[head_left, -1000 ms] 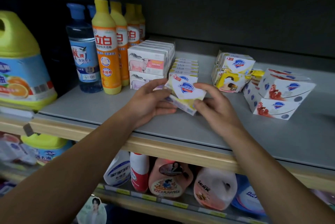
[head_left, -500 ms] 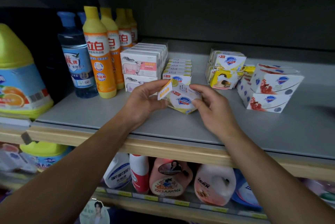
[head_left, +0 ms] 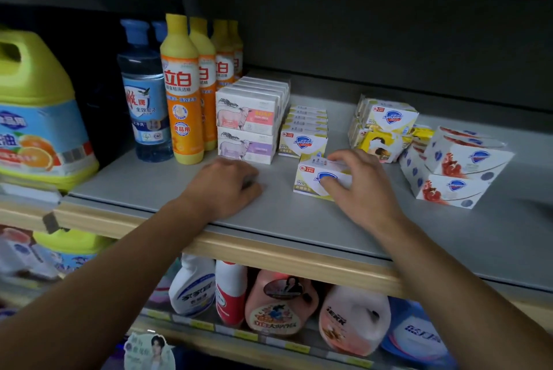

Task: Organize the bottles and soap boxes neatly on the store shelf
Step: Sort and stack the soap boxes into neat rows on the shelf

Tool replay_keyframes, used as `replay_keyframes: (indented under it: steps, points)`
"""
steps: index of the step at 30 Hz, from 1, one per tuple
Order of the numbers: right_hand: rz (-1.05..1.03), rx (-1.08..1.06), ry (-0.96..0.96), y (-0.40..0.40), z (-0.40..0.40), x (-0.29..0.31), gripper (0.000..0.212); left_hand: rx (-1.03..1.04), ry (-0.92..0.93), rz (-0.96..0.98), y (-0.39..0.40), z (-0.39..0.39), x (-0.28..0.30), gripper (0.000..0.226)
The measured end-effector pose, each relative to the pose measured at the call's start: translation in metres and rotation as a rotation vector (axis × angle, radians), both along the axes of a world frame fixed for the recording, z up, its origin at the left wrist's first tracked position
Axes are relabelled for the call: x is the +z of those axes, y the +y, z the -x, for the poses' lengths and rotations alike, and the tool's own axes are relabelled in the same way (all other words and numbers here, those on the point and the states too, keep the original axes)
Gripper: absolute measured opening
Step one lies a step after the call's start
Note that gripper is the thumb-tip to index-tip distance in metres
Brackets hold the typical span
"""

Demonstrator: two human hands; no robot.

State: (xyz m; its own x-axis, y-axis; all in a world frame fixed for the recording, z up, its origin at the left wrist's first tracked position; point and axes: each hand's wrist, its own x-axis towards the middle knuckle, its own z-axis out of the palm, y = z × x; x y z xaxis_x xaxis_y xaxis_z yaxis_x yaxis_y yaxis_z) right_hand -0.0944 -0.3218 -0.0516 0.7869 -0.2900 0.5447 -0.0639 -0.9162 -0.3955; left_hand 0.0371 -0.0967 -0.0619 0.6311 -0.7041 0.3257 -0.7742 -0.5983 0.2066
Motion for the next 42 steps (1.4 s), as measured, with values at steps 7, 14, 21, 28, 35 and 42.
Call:
replay_keyframes:
  steps: [7,14,21,28,35,42]
  points:
    - [0.076,0.030,0.050,0.001,-0.041,0.016,0.047,0.045,-0.035,-0.059,-0.002,-0.005,-0.004,0.063]
    - [0.322,-0.040,0.047,0.003,-0.081,0.008,0.043,0.060,0.011,-0.073,-0.003,-0.007,-0.003,0.065]
    - [0.348,-0.063,0.056,0.001,-0.089,0.004,0.043,0.062,0.039,-0.047,-0.003,-0.010,-0.005,0.062]
    - [0.331,-0.059,0.053,0.001,-0.089,0.002,0.044,0.061,0.055,-0.041,-0.003,-0.009,-0.005,0.060]
    - [0.257,-0.051,0.111,0.003,-0.074,0.010,0.056,0.071,0.049,-0.032,-0.001,-0.004,0.000,0.061]
    - [0.081,-0.146,0.232,-0.038,0.005,0.011,0.054,0.015,0.053,0.102,0.000,0.011,0.010,0.043]
